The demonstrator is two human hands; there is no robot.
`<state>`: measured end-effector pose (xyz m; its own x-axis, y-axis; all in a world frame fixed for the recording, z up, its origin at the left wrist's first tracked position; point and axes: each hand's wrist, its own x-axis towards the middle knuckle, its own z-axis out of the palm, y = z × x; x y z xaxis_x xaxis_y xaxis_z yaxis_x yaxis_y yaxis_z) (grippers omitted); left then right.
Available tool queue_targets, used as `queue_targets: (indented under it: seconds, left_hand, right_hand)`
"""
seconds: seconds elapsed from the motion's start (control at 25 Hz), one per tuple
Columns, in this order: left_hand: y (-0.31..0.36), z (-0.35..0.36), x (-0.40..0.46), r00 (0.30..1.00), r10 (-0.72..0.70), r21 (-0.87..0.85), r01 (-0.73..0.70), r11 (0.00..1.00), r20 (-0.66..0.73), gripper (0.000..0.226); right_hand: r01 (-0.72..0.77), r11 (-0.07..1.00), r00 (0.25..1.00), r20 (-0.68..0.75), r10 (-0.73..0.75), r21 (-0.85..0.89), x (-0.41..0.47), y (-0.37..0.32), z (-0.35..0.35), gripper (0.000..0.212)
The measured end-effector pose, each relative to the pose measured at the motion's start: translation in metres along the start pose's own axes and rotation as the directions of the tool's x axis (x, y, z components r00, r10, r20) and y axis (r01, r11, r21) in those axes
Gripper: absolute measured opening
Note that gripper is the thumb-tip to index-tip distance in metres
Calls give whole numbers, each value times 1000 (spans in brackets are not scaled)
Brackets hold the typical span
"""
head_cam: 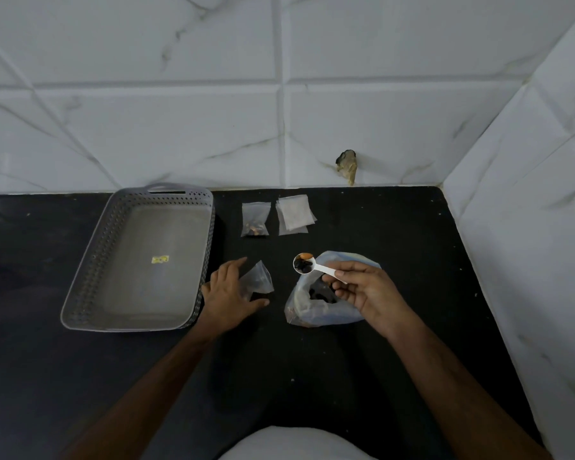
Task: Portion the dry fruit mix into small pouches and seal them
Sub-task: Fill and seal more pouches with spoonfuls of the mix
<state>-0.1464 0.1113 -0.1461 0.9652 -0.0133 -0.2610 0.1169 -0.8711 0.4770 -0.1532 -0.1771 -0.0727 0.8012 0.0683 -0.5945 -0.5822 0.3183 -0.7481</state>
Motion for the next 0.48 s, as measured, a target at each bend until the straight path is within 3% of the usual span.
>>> queue_targets:
  seconds: [0.12, 0.28, 0.48]
  left_hand:
    - [1, 9, 6, 999, 51, 71, -51, 996, 4, 103]
    - [-1, 17, 11, 996, 67, 104, -61, 993, -54, 81]
    - [-6, 20, 3, 964, 193, -165, -224, 960, -185, 54]
  right_hand:
    - [-13, 1000, 1000, 24, 14, -23, 6, 1, 13, 22]
    - [-21, 999, 999, 43, 22, -44, 8, 3, 19, 21]
    - [-12, 997, 999, 47, 16, -74, 9, 4, 23, 20]
